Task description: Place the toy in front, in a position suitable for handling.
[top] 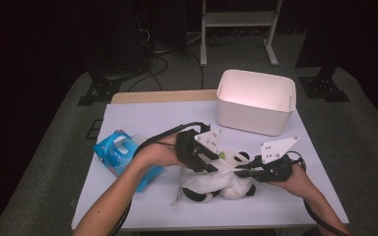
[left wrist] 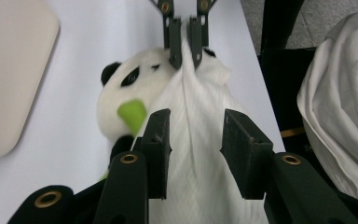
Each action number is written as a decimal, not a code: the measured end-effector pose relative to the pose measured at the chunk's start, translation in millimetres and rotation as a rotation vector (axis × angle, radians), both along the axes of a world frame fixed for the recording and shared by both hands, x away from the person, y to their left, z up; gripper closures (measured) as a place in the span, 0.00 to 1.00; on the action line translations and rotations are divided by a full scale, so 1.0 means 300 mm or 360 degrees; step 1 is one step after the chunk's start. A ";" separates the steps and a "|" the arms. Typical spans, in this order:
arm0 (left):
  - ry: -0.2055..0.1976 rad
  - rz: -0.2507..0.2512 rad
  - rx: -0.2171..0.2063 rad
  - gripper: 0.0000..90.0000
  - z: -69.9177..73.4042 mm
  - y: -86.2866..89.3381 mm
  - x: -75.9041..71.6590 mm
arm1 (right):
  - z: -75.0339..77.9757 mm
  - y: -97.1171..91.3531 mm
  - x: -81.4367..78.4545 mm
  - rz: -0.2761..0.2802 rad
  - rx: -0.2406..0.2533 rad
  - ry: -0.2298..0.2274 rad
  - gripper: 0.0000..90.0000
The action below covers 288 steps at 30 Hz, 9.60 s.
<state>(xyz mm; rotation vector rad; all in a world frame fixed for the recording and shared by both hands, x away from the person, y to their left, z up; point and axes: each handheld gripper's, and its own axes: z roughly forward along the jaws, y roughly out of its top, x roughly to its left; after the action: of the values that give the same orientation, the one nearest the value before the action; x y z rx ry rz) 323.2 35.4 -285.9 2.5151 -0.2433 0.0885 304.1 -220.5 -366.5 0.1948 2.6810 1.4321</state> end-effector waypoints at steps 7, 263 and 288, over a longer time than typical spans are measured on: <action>0.0000 0.0087 -0.0016 0.68 -0.023 0.095 0.004 | 0.007 -0.105 0.001 -0.0074 -0.0069 0.0051 0.95; 0.0054 0.0314 0.0064 0.58 -0.218 0.096 0.018 | -0.067 -0.102 0.071 -0.0183 -0.0065 0.0109 0.92; 0.0041 0.0280 0.0063 0.58 -0.223 0.065 0.009 | -0.026 -0.027 0.096 -0.0088 -0.0085 0.0057 0.92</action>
<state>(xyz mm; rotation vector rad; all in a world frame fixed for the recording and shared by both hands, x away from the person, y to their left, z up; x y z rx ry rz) 326.0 55.0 -352.9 2.5708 -0.0132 0.1228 332.9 -228.6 -374.4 0.2905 2.7158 1.3530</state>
